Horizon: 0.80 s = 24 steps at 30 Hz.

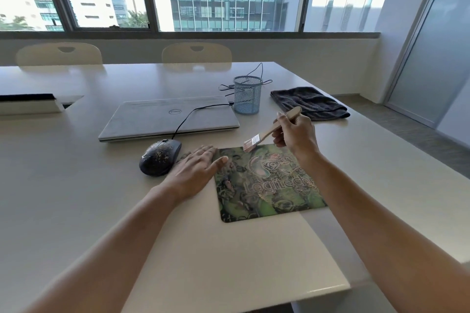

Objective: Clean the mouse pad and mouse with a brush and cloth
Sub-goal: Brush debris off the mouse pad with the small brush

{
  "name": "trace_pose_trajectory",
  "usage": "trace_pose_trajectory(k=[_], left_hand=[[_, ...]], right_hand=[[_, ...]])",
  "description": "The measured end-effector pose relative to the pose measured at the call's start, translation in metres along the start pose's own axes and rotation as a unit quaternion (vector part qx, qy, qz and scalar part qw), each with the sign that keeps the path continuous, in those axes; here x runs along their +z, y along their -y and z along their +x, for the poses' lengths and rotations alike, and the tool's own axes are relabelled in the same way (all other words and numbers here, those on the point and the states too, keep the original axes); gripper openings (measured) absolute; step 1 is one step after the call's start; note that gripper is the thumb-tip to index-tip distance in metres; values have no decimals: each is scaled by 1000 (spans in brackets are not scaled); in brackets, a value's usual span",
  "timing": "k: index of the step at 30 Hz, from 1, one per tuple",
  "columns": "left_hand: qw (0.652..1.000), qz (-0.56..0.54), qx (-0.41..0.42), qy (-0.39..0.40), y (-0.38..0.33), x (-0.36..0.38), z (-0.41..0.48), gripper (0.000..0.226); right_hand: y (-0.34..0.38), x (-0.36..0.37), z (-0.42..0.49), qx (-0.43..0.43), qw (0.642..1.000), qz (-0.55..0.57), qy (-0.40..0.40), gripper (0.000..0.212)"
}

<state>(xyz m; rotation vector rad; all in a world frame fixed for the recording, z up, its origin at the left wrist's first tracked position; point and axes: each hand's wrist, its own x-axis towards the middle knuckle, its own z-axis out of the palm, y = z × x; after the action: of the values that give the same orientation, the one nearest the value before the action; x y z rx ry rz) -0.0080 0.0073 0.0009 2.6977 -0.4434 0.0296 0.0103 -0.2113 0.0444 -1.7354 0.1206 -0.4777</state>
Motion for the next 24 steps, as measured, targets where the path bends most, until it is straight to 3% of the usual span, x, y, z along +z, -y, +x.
trace_pose_trajectory(k=[10,15,18,21,24], left_hand=[[1000,-4,-6,-15,0,3,2,52],[1000,4,-11,-13,-2,2,-1,51],[1000,1,-13,-19,-4,1,-2,50],[1000,0,-8,-26,-4,0,-1,49],[1000,-4,-10,-29,-2,1,-1,48]], right_hand=[[2,1,2,-42,992,-115,36,30],[7,-28,19,-70,970,-231,-5,36],[16,-26,27,-90,975,-201,-4,34],[19,-6,22,-83,988,-115,56,31],[11,7,16,-68,985,-121,105,32]])
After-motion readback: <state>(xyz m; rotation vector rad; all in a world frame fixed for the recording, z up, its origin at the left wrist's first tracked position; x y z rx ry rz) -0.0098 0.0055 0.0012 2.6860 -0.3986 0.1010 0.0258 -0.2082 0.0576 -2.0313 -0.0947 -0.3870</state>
